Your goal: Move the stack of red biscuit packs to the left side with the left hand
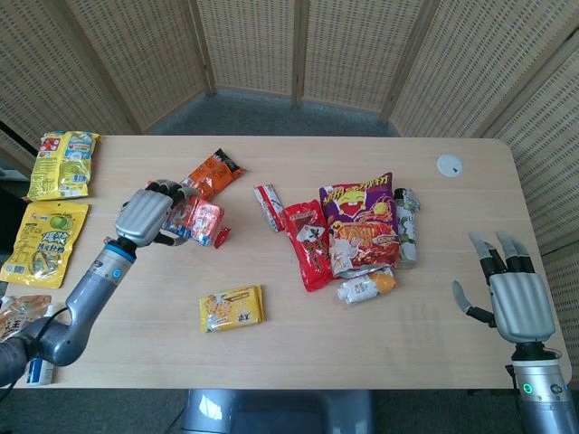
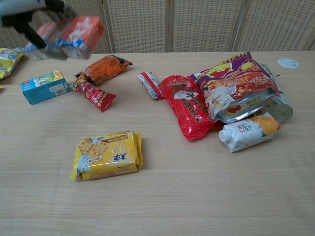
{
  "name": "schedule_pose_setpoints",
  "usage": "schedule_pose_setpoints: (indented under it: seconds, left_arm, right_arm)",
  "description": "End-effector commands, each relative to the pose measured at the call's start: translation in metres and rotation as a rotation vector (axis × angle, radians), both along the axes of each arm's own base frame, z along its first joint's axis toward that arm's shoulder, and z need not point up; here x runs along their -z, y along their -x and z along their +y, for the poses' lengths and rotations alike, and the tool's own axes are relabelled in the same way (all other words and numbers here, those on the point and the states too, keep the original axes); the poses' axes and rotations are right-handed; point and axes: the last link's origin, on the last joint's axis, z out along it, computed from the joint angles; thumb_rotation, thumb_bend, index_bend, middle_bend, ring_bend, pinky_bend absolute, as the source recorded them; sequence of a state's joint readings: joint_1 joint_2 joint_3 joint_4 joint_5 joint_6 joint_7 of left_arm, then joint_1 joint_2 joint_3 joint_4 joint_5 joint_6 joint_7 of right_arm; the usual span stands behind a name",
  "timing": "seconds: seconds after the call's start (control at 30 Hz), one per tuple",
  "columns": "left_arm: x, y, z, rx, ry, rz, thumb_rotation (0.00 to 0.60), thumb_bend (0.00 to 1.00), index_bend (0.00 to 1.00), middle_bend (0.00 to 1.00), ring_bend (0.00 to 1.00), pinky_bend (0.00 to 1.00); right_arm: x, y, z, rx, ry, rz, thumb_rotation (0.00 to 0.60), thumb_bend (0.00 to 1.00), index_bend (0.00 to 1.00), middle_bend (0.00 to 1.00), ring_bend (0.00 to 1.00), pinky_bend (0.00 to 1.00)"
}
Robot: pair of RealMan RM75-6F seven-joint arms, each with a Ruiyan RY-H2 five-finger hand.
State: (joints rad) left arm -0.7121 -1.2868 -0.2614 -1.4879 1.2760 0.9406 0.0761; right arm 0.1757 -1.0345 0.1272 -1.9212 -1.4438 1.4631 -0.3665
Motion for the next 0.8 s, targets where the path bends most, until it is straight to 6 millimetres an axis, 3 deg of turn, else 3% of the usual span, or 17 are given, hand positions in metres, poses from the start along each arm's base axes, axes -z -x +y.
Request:
schedule_pose_setpoints:
  seconds: [0.03,0.13,0.33,0.8]
  left_arm:
    - [-0.051,-0.032,0.003,0.035,-0.098,-0.033,0.6,0.41,0.71,0.67,0.8,0.7]
    - [-0.077,-0.048,0.001,0.058,-0.143,-0.038,0.6,0.41,0.71,0.67,0.8,0.7]
    - [-0.11,-0.067,-0.009,0.067,-0.196,-0.07,0.6,0.41,0.71,0.67,0.8,0.7]
    - [-0.13,-0.071,-0.024,0.051,-0.229,-0.069,0.6,0.41,0.71,0.67,0.81,0.7]
  right_arm:
    - [0.001,0.0,0.0,-0.003,0.0,-0.003,0.071,0.44,0.0,0.24,0.0,0.03]
    - [0.001,0.001,0.0,-0.003,-0.001,-0.004,0.067,0.44,0.0,0.24,0.0,0.03]
    - [0.004,0.003,0.001,-0.007,-0.007,-0.014,0.065,0.44,0.0,0.24,0.0,0.03]
    - [0.008,0.004,0.002,-0.025,-0.018,-0.034,0.071,0.44,0.0,0.24,0.0,0.03]
